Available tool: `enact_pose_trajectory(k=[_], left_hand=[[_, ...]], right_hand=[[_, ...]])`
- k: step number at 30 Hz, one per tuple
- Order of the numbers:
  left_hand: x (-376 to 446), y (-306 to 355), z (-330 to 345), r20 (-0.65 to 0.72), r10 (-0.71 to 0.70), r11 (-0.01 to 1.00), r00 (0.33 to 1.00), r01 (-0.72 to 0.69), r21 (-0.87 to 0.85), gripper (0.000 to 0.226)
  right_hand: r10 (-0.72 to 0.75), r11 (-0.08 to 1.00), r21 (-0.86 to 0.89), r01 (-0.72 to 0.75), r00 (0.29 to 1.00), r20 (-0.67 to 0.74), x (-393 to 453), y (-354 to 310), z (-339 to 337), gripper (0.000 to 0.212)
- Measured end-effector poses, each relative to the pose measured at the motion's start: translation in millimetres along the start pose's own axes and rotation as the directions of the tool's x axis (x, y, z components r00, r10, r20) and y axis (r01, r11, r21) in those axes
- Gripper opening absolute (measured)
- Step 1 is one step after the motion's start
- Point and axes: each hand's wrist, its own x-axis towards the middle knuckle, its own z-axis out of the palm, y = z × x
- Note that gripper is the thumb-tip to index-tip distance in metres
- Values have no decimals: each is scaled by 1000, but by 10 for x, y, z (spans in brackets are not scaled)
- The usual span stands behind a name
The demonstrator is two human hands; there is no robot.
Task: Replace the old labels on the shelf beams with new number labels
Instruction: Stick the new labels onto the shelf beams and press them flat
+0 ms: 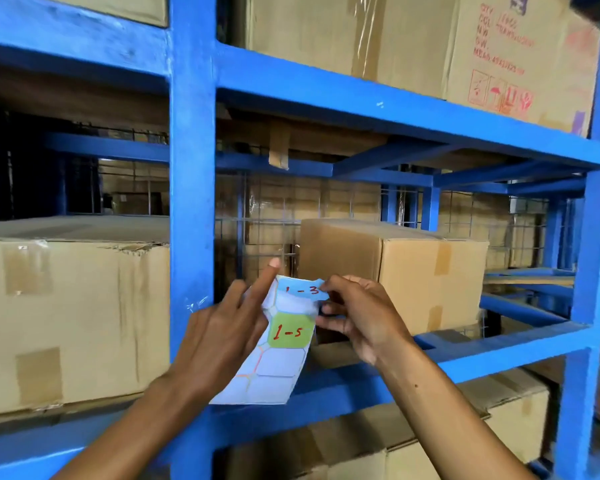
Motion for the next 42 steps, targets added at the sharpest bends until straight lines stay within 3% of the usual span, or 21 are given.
enact_pose_trajectory(k=[2,5,11,19,32,42], left_hand=[[109,43,52,-1,23,997,1000,-23,77,63],[348,140,201,-37,-3,998,999,5,61,61],[1167,258,228,-163,-15,1000,986,18,17,69],[2154,566,44,-89,109,950,990,-78,302,91],[2799,765,214,32,134,892,990,-135,432,94],[2795,635,290,72,90,829,993,-114,547,86]], right_hand=[[-62,998,-22,62,998,7,110,-131,-126,3],[-230,969,-71,236,969,86,346,-458,-410,4],[-631,759,-48,650,751,196,944,-1309,-646,26],[-820,539,-146,830,556,133,1626,-2016,-764,25],[-849,427,-283,859,488,201,1916,-2181,-885,27],[-802,441,-316,840,527,281,1901,-2248,-979,28]])
